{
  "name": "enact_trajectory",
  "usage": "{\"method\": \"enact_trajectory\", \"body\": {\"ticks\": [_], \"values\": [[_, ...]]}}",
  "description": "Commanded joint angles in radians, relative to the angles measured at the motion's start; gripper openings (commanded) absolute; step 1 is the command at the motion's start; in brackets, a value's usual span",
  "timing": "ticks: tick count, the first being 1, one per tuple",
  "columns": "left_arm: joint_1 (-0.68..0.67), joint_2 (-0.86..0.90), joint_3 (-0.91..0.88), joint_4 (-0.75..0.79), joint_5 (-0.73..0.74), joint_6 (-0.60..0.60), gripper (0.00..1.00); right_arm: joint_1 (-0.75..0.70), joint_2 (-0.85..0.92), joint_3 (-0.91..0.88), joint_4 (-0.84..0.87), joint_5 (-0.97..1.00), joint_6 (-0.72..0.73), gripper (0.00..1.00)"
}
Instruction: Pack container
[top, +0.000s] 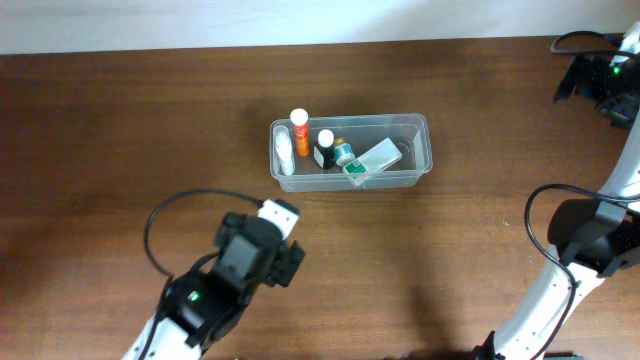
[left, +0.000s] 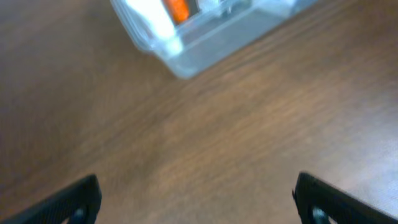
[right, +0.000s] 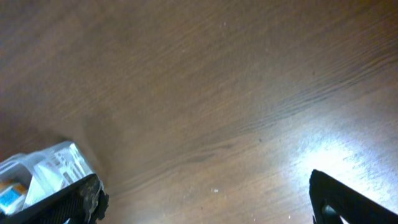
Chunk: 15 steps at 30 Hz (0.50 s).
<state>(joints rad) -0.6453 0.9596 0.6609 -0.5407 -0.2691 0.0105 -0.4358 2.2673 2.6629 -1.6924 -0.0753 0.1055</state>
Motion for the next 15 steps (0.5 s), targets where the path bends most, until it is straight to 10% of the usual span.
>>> {"method": "enact_trajectory", "body": {"ticks": [1, 15], "values": [[0.079, -0.103, -0.124, 0.086, 0.098, 0.04, 1.0, 0.003, -0.034, -0.003, -0.006, 0.008, 0.007, 0.98], [0.353, -0.567, -0.336, 0.233, 0.336, 0.039, 0.99, 0.003, -0.034, -0.003, -0.006, 0.008, 0.007, 0.98]]}}
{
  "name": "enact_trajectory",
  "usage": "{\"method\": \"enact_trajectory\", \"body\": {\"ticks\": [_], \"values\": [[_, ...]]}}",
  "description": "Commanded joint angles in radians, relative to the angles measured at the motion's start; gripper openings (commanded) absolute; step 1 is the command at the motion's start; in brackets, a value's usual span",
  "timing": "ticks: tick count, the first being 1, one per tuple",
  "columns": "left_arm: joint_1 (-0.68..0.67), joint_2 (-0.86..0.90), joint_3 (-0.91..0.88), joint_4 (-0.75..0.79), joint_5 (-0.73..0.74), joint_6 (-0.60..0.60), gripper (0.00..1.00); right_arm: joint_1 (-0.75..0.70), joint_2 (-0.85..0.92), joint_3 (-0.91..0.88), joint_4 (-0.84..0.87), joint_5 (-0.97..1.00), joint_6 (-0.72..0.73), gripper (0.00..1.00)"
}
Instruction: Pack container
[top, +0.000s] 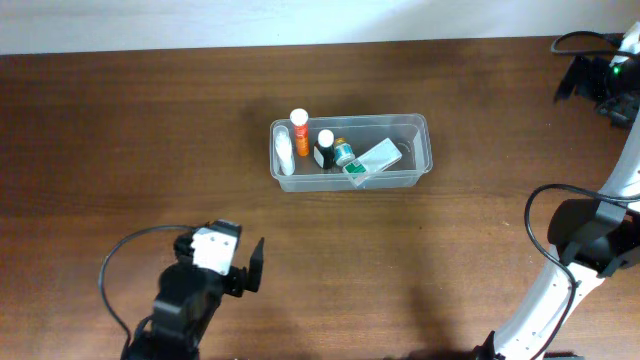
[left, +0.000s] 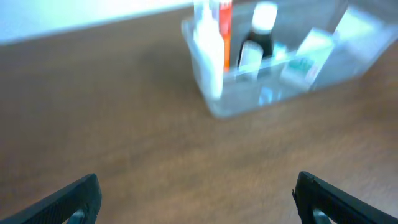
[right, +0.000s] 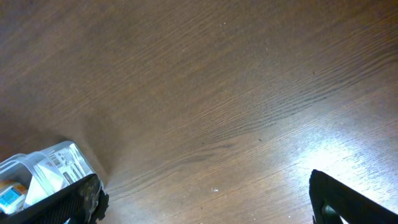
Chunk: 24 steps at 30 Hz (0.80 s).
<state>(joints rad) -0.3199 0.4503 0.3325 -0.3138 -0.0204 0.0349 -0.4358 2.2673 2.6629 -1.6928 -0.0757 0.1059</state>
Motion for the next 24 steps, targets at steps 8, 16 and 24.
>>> {"method": "enact_trajectory", "body": {"ticks": [8, 16, 24], "values": [[0.101, -0.192, -0.064, 0.008, 0.137, 0.015, 0.99, 0.003, -0.034, -0.003, -0.006, 0.008, 0.007, 0.98], [0.135, -0.269, -0.168, 0.098, 0.137, 0.015, 0.99, 0.003, -0.034, -0.003, -0.006, 0.008, 0.007, 0.99], [0.185, -0.389, -0.227, 0.097, 0.173, 0.015, 1.0, 0.003, -0.034, -0.003, -0.006, 0.008, 0.007, 0.98]]}}
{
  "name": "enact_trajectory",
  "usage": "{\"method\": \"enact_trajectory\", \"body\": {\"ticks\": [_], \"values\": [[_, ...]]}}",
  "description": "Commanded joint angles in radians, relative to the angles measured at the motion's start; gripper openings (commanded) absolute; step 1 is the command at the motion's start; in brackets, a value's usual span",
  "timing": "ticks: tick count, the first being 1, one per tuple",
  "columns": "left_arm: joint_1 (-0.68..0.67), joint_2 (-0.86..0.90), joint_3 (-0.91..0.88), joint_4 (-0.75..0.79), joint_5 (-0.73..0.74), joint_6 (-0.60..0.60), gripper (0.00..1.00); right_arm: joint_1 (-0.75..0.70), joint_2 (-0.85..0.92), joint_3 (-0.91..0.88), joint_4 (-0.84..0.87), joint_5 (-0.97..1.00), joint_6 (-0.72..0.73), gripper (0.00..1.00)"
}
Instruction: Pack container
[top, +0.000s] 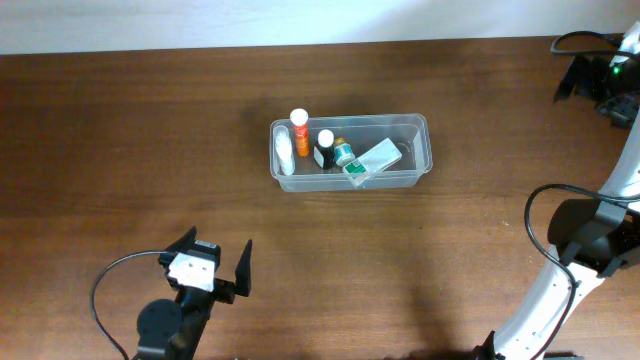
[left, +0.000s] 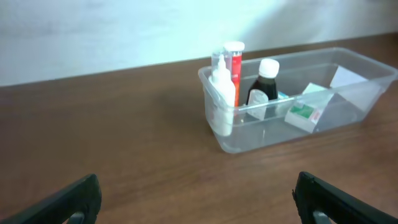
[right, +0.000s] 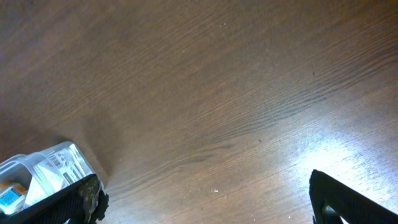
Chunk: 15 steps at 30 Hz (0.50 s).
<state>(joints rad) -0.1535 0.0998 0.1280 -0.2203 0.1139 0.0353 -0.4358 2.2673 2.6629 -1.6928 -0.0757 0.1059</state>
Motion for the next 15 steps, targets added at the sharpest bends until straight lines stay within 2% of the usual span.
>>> {"method": "enact_trajectory", "body": {"ticks": [1, 11, 15], "values": [[0.025, -0.05, -0.024, 0.003, 0.046, 0.014, 0.99, 0.003, -0.034, -0.003, -0.006, 0.008, 0.007, 0.98], [0.078, -0.095, -0.036, 0.048, 0.055, 0.015, 0.99, 0.003, -0.034, -0.003, -0.006, 0.008, 0.007, 0.98], [0.079, -0.095, -0.079, 0.165, 0.055, 0.014, 0.99, 0.003, -0.034, -0.003, -0.006, 0.008, 0.007, 0.98]]}}
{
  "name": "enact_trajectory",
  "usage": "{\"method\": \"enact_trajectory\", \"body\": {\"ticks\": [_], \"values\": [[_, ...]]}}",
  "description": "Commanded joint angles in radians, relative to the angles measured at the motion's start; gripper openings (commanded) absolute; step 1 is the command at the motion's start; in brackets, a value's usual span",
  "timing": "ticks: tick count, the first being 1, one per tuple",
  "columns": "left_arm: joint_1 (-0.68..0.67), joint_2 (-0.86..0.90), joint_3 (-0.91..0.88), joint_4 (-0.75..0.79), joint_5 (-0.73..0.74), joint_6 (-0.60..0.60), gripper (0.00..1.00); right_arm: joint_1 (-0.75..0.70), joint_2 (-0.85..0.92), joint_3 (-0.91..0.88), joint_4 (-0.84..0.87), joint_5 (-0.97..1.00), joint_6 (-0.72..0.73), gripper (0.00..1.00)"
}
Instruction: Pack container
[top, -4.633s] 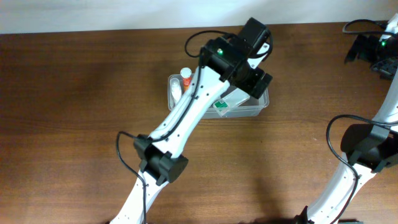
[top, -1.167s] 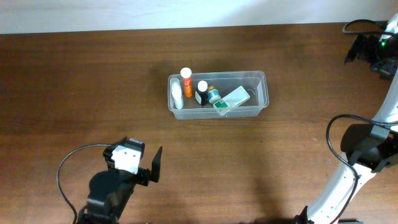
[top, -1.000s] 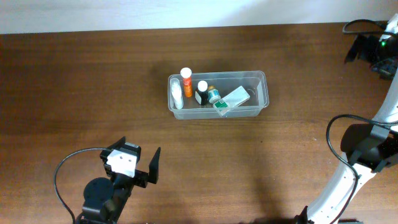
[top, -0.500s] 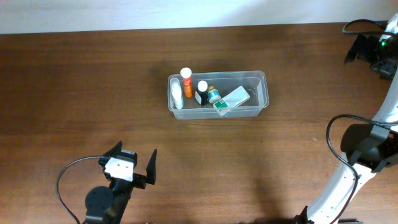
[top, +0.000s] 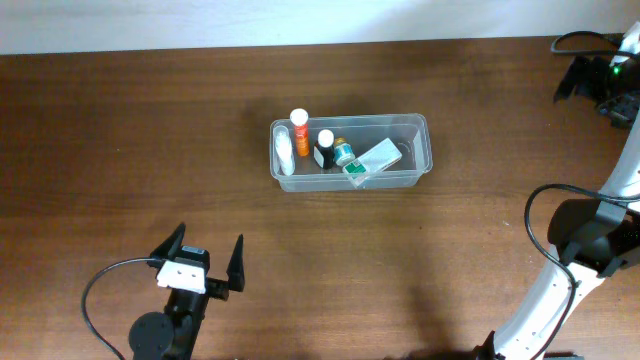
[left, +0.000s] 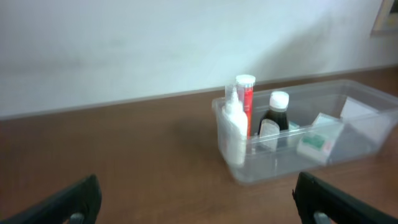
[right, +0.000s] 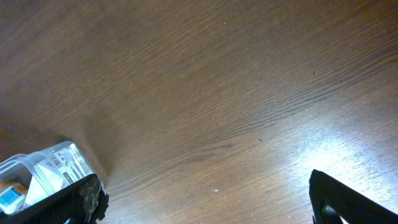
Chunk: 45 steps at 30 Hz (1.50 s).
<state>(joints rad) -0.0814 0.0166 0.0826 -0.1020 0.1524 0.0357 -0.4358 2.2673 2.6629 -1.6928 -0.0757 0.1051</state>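
A clear plastic container (top: 415, 150) stands at the middle of the table, also in the left wrist view as the container (left: 348, 134) and at the right wrist view's lower left as the container (right: 56, 162). Inside stand a white bottle (top: 284, 153), an orange tube (top: 300, 130), a dark bottle with a white cap (top: 324, 149), a small green-labelled bottle (top: 344, 153) and a white and green box (top: 373, 161). My left gripper (top: 206, 262) is open near the front left, empty, facing the container. My right gripper (right: 205, 202) is open and empty above bare wood.
The brown wooden table (top: 120, 130) ends at a pale wall along the back. My right arm (top: 590, 240) and its cables occupy the right edge.
My left gripper has drawn back a little further toward the front left and tilted up; its view now shows more wall behind the container. The right arm has not moved.
My left gripper was open just in front of the container's left end. It then stood further back to the front left, then further again, each time open and empty. The container's contents and the right arm stayed the same throughout.
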Motion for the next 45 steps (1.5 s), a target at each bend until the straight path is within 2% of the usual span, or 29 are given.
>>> {"method": "enact_trajectory", "body": {"ticks": [1, 2, 8, 14, 19, 45], "values": [[0.007, -0.012, -0.052, 0.088, 0.016, 0.014, 0.99, 0.003, -0.034, -0.003, -0.006, 0.008, 0.008, 0.98], [0.007, -0.012, -0.075, 0.135, 0.017, 0.014, 0.99, 0.003, -0.034, -0.003, -0.006, 0.008, 0.008, 0.98], [0.007, -0.012, -0.074, 0.139, 0.016, 0.015, 0.99, 0.003, -0.034, -0.003, -0.006, 0.008, 0.008, 0.98], [0.021, -0.012, -0.074, 0.033, 0.016, 0.014, 0.99, 0.003, -0.034, -0.003, -0.006, 0.008, 0.008, 0.98], [0.055, -0.012, -0.074, 0.039, 0.025, 0.014, 0.99, 0.003, -0.034, -0.003, -0.006, 0.008, 0.008, 0.98], [0.055, -0.011, -0.074, 0.038, 0.024, 0.014, 0.99, 0.003, -0.034, -0.003, -0.006, 0.008, 0.008, 0.98]]}}
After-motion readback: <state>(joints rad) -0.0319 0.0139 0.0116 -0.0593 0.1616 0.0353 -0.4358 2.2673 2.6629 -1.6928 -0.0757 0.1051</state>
